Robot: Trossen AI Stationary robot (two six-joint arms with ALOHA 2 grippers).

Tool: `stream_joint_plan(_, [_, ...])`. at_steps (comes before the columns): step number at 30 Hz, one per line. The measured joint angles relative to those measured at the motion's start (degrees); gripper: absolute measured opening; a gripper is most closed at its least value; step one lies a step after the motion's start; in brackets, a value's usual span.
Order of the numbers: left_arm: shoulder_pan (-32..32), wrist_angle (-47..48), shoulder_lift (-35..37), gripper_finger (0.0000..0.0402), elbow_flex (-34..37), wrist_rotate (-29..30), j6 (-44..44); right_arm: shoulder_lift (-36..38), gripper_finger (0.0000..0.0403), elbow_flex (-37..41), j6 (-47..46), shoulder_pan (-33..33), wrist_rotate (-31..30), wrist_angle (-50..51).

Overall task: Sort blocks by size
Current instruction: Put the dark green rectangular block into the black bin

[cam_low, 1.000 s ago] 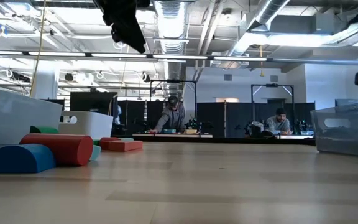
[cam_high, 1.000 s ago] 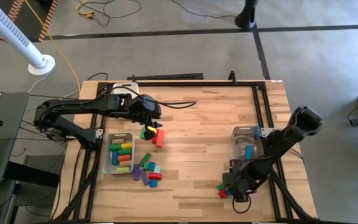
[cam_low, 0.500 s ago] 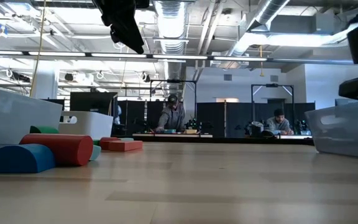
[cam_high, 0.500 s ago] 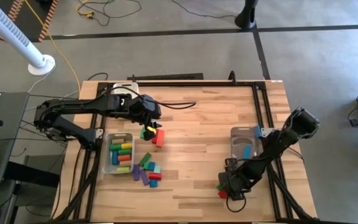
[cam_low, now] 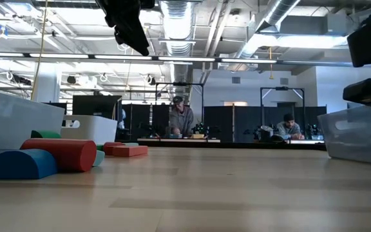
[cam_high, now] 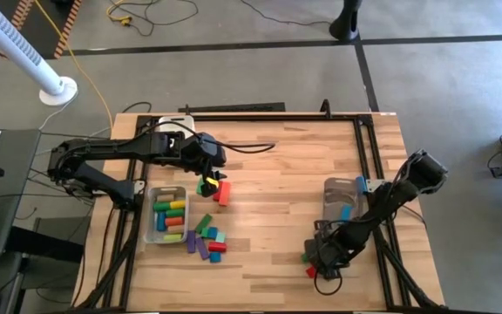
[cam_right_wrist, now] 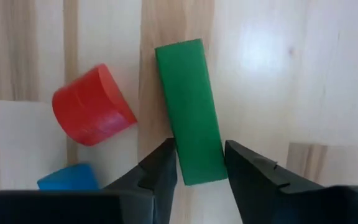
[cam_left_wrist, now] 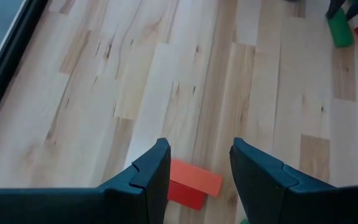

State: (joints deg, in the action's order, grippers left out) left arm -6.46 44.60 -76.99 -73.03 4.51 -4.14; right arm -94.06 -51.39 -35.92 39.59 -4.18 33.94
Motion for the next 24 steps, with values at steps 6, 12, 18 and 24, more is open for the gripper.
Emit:
stream_joint_plan(6, [-0.02,-0.01,0.00,0.0157,0.01,0.00,1.26,0.00,0.0191,-2.62,1.21,0.00,0.21,5.29])
stream_joint_plan(12, [-0.01,-0.57,-0.02,0.0157,0.02,0.01,1.54,0.00,0.0204,-3.31,2.23,-0.45,0.45,5.57])
stream_joint_plan(18, [-0.02,-0.52,-0.02,0.0157,0.02,0.01,1.49,0.00,0.0211,-3.33,5.20,-2.28,2.87,5.48])
stream_joint_plan(24, [-0.02,-0.32,-0.02,0.0157,0.02,0.00,1.36,0.00,0.0215,-3.42,9.07,-4.75,7.70,5.31])
